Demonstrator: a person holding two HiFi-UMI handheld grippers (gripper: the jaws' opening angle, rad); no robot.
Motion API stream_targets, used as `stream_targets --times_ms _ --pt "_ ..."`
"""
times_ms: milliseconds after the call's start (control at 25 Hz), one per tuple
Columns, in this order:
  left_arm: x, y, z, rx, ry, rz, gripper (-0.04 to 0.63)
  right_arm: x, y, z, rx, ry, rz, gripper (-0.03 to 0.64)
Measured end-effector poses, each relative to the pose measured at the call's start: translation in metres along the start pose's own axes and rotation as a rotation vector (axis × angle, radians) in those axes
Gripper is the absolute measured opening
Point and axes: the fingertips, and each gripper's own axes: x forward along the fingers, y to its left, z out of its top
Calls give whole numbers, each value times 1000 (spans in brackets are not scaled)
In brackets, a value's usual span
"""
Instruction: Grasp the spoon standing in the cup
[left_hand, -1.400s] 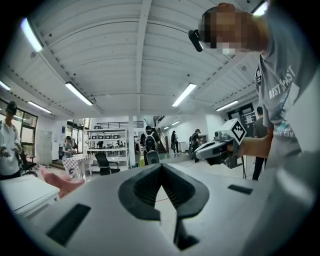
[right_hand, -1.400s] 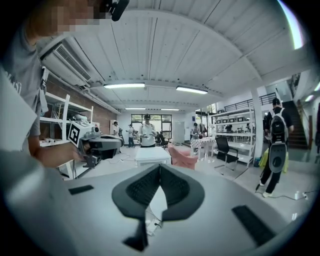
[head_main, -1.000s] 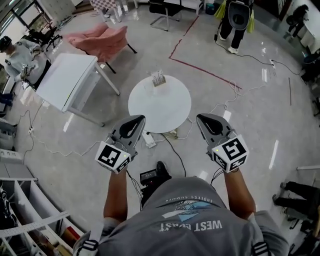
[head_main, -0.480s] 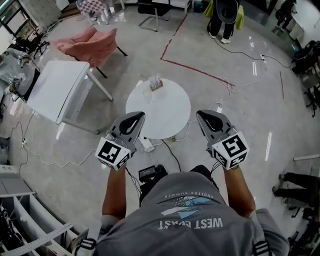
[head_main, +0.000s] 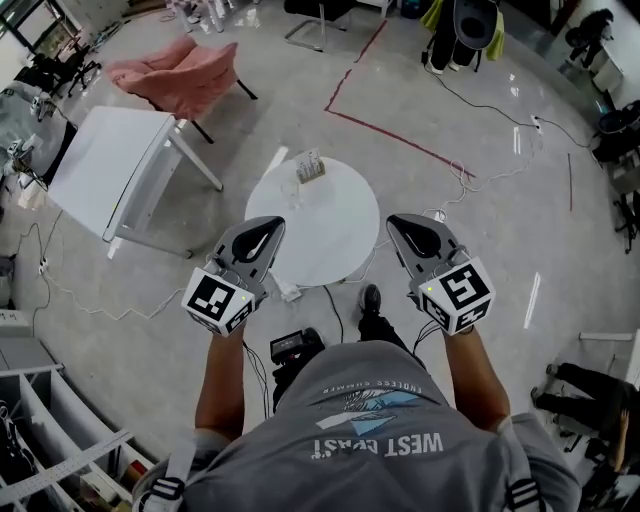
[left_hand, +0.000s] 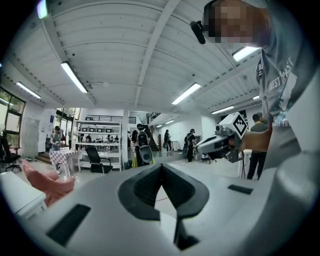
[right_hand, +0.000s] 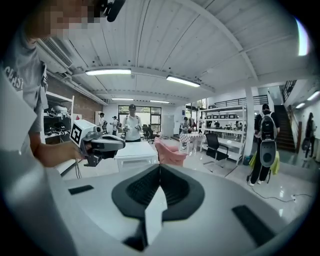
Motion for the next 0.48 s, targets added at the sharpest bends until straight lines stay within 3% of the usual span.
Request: stream_targets --times_ms 480 --pt "66 32 9 -22 64 226 5 62 -89 4 -22 12 230 3"
